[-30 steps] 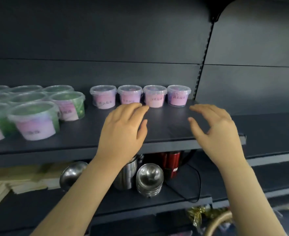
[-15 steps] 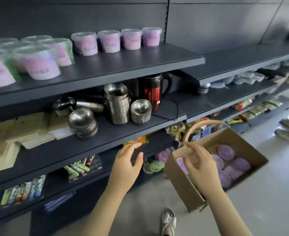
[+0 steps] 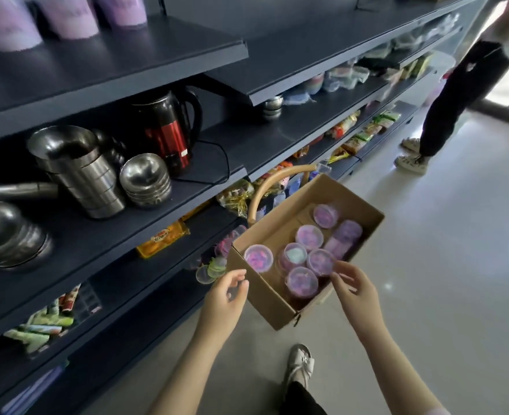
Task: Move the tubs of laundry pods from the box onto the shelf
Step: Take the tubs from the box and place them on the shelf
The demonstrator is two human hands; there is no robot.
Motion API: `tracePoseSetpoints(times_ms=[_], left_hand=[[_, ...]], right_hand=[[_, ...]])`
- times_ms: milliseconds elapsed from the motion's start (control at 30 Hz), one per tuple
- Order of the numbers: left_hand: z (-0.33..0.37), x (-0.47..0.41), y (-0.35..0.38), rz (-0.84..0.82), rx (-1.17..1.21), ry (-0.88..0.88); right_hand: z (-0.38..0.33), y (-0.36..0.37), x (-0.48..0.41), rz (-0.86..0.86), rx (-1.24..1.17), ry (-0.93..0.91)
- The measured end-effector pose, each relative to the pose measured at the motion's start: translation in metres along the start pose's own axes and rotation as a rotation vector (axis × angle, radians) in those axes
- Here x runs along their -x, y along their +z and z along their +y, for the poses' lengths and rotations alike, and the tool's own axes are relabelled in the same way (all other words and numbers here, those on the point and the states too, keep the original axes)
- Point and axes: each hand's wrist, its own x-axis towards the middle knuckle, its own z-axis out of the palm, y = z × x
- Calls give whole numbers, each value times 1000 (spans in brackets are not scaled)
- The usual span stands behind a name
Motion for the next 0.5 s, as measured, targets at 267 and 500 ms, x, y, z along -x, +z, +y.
tracePoseSetpoints(times_ms=[267, 500], left_hand=[[-2, -93, 72, -14, -18, -200], [-44, -176, 108, -59, -87, -361]], right_hand=[[62, -11, -110, -108, 55, 209], [126, 26, -169, -164, 94, 459]])
